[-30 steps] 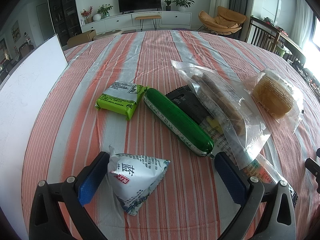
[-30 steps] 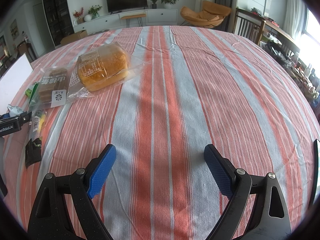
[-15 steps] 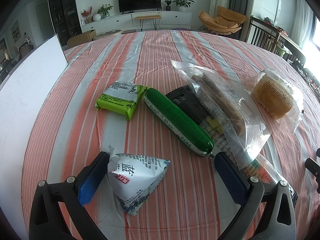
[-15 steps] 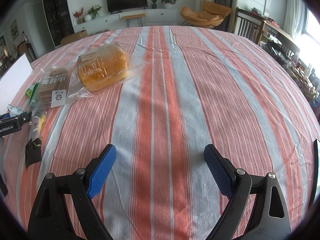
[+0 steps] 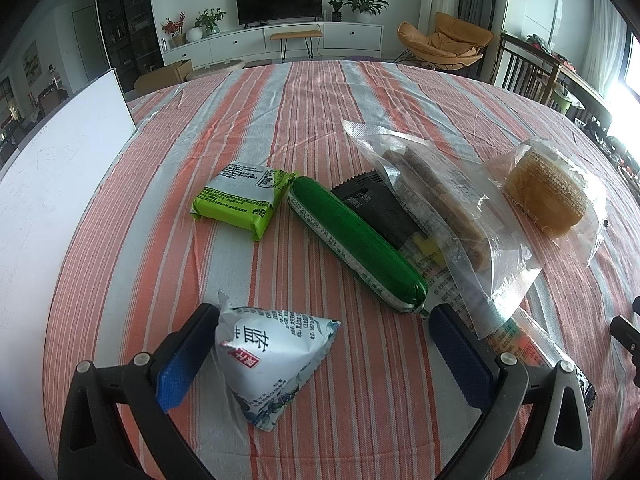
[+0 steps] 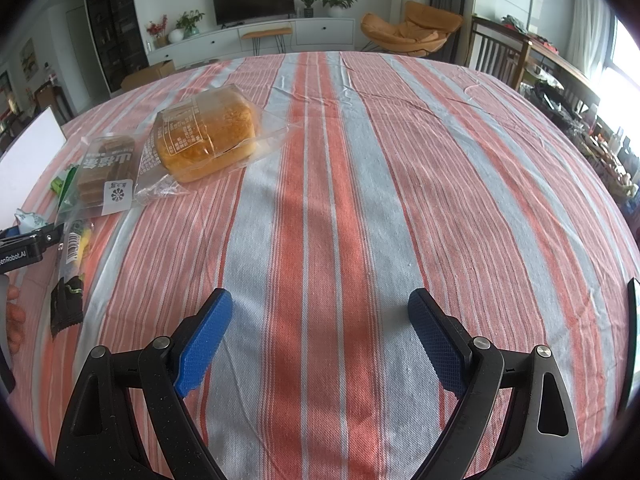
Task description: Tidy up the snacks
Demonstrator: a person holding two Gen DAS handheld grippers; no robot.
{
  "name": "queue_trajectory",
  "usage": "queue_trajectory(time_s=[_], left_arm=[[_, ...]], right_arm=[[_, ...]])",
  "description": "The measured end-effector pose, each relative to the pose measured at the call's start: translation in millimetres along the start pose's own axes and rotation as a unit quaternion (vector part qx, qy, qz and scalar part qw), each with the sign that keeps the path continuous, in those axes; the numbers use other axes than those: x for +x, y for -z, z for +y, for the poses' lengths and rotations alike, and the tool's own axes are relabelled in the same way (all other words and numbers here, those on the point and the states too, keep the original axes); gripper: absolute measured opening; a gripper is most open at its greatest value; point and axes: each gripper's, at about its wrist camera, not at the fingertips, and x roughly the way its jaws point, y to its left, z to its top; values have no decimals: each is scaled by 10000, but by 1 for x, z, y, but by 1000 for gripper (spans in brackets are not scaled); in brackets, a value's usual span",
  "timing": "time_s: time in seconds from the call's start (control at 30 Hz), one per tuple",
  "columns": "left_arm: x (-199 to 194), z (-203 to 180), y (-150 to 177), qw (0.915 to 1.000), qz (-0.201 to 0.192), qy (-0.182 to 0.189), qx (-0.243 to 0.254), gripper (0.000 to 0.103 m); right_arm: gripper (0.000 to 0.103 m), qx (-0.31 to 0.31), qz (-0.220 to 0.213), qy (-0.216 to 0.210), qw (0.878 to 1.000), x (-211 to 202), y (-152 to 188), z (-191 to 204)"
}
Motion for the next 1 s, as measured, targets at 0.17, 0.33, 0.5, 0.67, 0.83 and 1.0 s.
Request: queue_trajectory(time_s=[0.17,0.33,0.5,0.67,0.83,1.0], left_arm=[[-1,0,1,10000,24,5,30,103],[-17,7,9,9995,304,5,-66,102],[-78,44,7,9958,-395,775,-292,102],[-91,86,-14,9928,-161,1079,-486,102],[-54,79,-6,9947,413,884,-324,91],[-28,48,8,9974,364,615,36,89]], right_arm=[[92,1,0,1,10000,0,0,0],[92,1,-1,1,10000,0,0,0],[92,-1,1,9,10000,0,0,0],[92,1,1,8,10000,0,0,0],[92,2,1,8,10000,0,0,0],[92,2,1,8,10000,0,0,0]])
